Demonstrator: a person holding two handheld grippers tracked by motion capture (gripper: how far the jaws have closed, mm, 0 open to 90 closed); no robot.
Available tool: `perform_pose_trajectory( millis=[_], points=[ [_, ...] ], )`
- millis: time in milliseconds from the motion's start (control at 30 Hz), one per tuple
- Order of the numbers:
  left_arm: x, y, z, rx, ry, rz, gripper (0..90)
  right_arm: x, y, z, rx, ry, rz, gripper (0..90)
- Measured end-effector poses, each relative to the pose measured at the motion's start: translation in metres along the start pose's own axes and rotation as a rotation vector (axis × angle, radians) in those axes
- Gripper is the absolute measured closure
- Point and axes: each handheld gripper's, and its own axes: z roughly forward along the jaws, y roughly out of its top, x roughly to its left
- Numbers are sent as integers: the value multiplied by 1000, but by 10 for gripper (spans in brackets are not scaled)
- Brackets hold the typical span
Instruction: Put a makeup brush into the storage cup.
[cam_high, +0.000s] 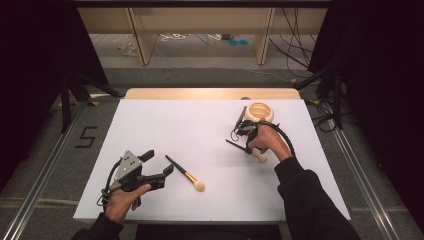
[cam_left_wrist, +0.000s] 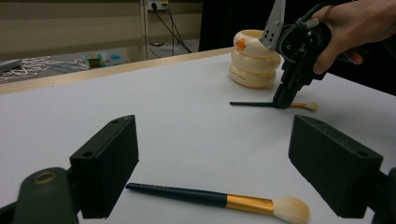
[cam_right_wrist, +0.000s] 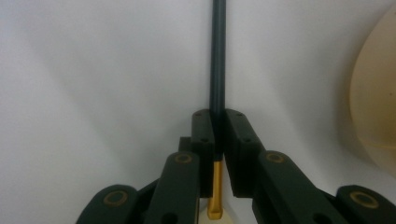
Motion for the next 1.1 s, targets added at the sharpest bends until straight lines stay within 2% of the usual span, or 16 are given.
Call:
perform_pose_trajectory(
  millis=[33, 100, 233, 267, 300, 333, 433, 467, 533, 567, 633, 833, 900, 1033, 1100],
  points=[
    [0, 0, 0, -1, 0, -8, 158, -1, 0, -1, 2, -6, -29, 830],
    [0, 0, 0, -1, 0, -7, 158, 1, 0, -2, -6, -1, -22, 830],
    [0, 0, 0, -1, 0, -6, 158, 3, 1, -7, -25, -9, -39, 831],
    [0, 0, 0, -1, 0, -6, 158, 1, 0, -8, -24, -24, -66, 830],
    [0, 0, 0, -1, 0, -5, 157, 3, 0, -8, -38, -11, -46, 830],
    [0, 0, 0, -1, 0, -5, 157, 3, 0, -12, -39, -17, -59, 830],
    [0, 0, 0, -1, -1, -1, 157, 6, 0, -18, -48, -29, -49, 830],
    [0, 0, 0, -2, 0, -8, 157, 6, 0, -21, -63, -30, -60, 830],
    [0, 0, 0, 1, 2, 2, 157, 9, -1, -29, -85, -35, -77, 830],
    [0, 0, 0, 2, 2, 2, 157, 12, -2, -36, -108, -39, -104, 830],
    [0, 0, 0, 5, 1, 3, 157, 15, -2, -40, -114, -40, -98, 830],
    [0, 0, 1, 13, -8, 10, 157, 26, -4, -53, -143, -55, -143, 830],
    [0, 0, 2, 15, -9, 1, 158, 31, -5, -57, -156, -56, -172, 830],
    [2, 1, 4, 40, -18, 52, 157, 40, -7, -63, -168, -59, -210, 830],
    [2, 1, 6, 48, -29, 59, 158, 45, -8, -66, -172, -60, -227, 830]
  ],
)
